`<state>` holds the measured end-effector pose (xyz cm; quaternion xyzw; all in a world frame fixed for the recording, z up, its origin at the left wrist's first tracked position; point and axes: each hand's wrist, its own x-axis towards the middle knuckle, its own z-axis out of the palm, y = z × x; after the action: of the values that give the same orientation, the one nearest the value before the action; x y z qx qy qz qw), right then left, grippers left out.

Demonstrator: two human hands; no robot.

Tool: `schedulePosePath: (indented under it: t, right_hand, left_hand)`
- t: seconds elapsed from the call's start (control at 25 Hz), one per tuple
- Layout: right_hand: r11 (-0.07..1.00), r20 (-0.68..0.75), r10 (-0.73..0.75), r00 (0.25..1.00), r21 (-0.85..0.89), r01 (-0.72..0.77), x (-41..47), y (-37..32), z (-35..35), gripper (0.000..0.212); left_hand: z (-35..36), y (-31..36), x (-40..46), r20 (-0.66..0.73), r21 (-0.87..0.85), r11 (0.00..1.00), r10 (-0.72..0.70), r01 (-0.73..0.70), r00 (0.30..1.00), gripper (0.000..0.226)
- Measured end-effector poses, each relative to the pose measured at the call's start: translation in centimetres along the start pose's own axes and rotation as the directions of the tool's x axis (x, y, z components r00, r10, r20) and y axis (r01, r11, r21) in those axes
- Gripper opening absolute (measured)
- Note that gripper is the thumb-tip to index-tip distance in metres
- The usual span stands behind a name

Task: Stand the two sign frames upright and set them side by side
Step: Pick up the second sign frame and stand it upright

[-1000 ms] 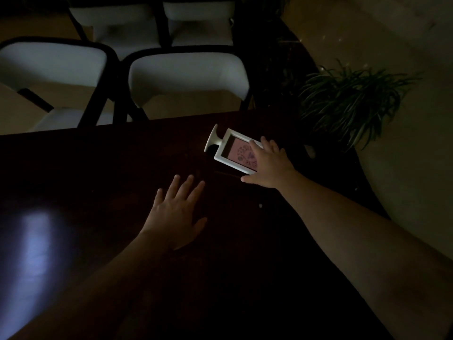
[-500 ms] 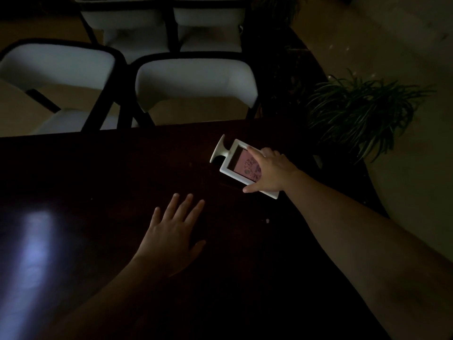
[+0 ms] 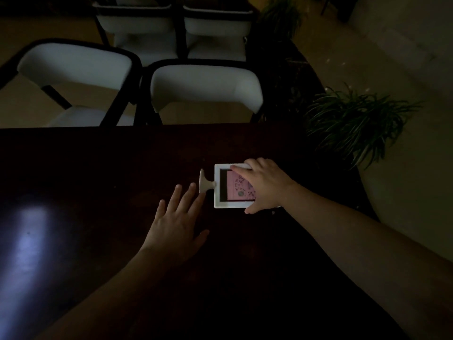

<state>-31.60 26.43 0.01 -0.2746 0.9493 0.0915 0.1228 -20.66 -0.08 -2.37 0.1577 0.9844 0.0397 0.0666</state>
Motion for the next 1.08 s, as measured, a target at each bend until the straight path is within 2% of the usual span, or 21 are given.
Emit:
schedulePosePath:
  t: [0.2, 0.36, 0.64, 0.88, 1.0, 1.08]
  right_hand:
    - [0.980, 0.017, -0.089, 0.996, -0.179, 0.091, -0.1, -4.3, -3.8, 0.133]
    - [0.923, 0.029, -0.194, 0.981, -0.332, 0.192, 0.1, -8.7, -6.9, 0.126]
    - [0.645, 0.096, -0.426, 0.899, -0.665, 0.376, 0.7, -18.2, -11.9, 0.119]
    - [0.378, 0.201, -0.512, 0.835, -0.820, 0.430, 0.7, -23.5, -13.3, 0.086]
    - [0.303, 0.236, -0.515, 0.824, -0.849, 0.433, 0.1, -25.2, -13.1, 0.081]
    - [0.309, 0.224, -0.526, 0.821, -0.849, 0.429, -0.9, -26.1, -12.4, 0.080]
  left_hand:
    - [-0.6, -2.1, -2.5, -0.043, -0.053, 0.998, -0.023, 0.020, 0.999, 0.096]
    - [0.2, -4.3, -4.9, -0.021, -0.086, 0.992, -0.096, 0.094, 0.995, 0.096]
    - [3.0, -7.0, -8.9, 0.009, -0.212, 0.947, -0.243, 0.239, 0.970, 0.083]
    - [4.3, -7.6, -10.1, -0.029, -0.213, 0.937, -0.290, 0.278, 0.957, 0.081]
    - [4.9, -7.3, -10.4, -0.069, -0.219, 0.933, -0.306, 0.285, 0.950, 0.077]
    - [5.2, -7.2, -10.7, -0.087, -0.222, 0.933, -0.310, 0.285, 0.947, 0.078]
